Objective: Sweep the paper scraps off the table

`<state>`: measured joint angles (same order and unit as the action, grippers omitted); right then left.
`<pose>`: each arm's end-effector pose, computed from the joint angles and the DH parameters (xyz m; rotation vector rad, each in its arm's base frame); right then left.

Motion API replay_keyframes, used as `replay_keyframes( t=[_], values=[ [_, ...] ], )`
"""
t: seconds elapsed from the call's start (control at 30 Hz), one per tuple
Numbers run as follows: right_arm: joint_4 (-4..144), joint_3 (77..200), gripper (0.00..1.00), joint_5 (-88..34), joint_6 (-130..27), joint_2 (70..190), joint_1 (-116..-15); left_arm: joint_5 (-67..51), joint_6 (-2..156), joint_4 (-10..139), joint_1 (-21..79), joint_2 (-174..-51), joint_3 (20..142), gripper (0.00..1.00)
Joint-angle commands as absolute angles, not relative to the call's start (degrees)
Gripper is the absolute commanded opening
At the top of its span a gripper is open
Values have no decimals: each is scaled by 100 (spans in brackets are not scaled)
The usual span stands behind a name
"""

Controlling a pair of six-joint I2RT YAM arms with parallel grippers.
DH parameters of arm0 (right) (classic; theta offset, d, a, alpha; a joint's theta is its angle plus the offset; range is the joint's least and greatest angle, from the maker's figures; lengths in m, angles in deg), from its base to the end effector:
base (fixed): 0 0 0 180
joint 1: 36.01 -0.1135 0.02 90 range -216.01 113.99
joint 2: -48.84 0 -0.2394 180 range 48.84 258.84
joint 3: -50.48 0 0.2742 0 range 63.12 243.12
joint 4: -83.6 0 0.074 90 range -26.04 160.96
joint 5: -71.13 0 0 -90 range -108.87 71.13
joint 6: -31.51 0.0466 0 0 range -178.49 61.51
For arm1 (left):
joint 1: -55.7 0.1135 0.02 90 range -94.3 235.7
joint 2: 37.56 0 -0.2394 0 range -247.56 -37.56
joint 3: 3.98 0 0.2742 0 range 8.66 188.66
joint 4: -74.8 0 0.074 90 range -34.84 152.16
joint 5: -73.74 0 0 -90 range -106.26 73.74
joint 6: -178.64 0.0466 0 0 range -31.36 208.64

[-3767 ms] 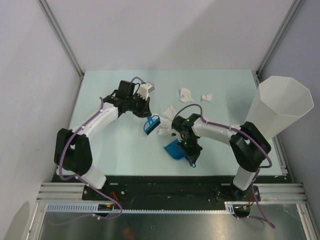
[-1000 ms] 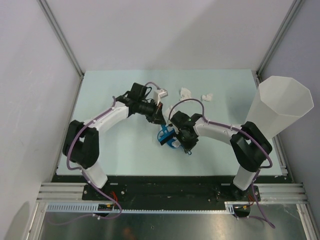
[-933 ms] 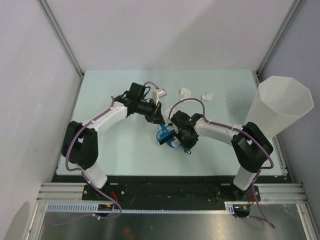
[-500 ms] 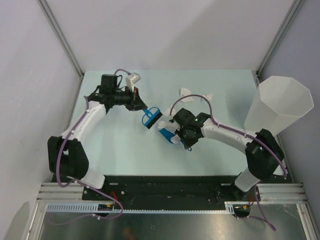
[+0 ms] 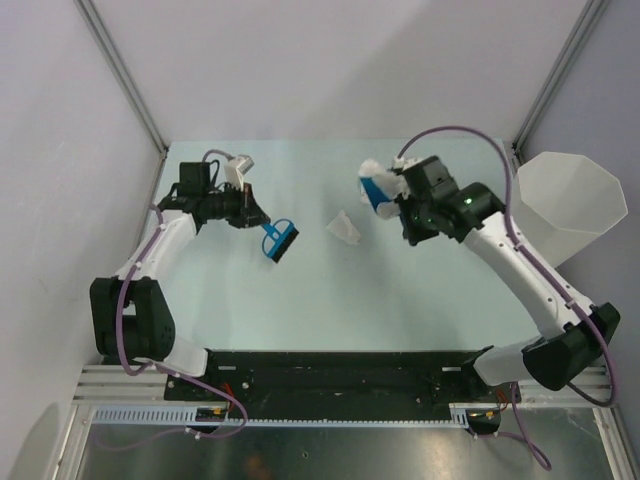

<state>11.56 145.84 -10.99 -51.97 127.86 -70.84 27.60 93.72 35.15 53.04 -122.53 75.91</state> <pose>0.2542 0.1691 0.3264 -0.5671 2.4687 0.1127 0.3467 -0.0484 0.2520 0.5176 2.1728 -0.8672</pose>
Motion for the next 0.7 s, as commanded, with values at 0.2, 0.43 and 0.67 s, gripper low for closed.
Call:
replay_keyframes(
  t=[0.2,0.43,0.67],
  values=[
    [-743,16779,0,-717,-5163,13136,-5766,3094,9963,3552,5289,-12035,7010,0],
    [-1096,17790,0,-1834,-5700,13040,-3752,3357,9936,3553,5289,-12026,6975,0],
    [-797,18089,0,-1160,-5831,13022,-2441,3542,9901,3561,5280,-11913,6940,0]
  ],
)
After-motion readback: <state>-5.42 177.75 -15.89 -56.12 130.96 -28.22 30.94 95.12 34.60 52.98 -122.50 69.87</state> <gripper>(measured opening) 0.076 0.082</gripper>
